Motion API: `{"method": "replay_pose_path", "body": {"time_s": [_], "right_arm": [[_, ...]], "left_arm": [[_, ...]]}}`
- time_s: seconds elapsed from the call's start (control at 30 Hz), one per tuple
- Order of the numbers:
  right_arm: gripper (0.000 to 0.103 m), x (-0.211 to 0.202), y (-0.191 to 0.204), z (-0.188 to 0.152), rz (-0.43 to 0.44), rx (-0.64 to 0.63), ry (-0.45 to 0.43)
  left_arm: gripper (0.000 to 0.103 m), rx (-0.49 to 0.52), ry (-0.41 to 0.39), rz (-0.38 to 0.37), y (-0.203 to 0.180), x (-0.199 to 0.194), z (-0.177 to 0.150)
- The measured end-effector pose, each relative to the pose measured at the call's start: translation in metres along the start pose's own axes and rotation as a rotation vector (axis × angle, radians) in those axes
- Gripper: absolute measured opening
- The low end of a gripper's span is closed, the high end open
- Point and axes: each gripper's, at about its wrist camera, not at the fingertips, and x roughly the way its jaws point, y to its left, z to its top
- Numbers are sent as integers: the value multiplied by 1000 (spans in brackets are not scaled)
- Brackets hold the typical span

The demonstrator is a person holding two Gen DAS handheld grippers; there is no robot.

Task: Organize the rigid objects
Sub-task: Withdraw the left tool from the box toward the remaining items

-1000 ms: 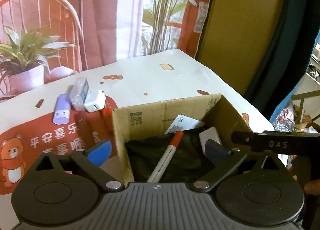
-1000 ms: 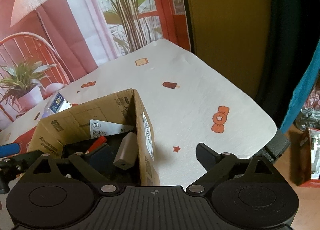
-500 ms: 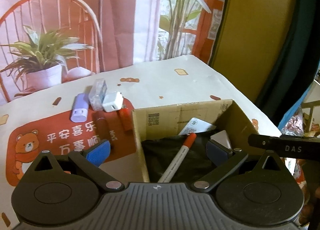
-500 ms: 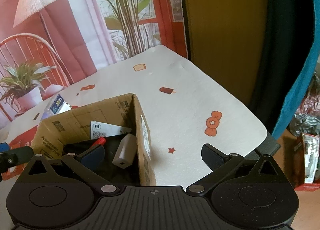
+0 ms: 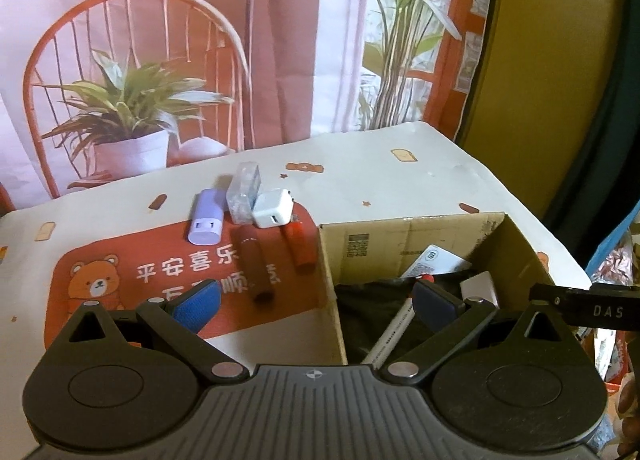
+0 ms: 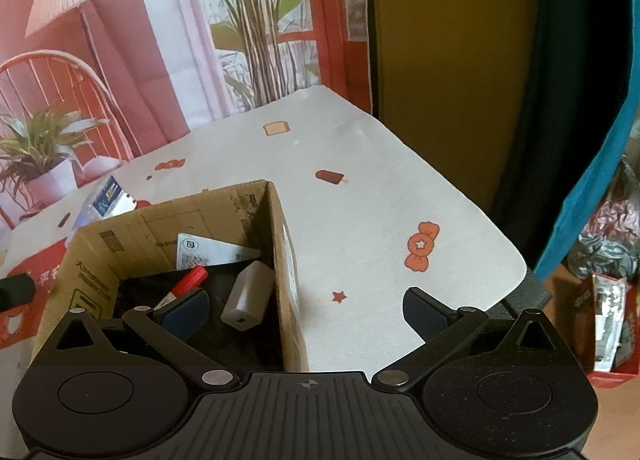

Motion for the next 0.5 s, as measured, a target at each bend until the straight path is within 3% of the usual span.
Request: {"method": "replay_pose_path", "body": {"time_s": [0.5], "right_arm": [[103, 0, -1, 1, 3, -2, 12]], "left_arm": [[103, -1, 3, 57, 3, -4, -3]]}}
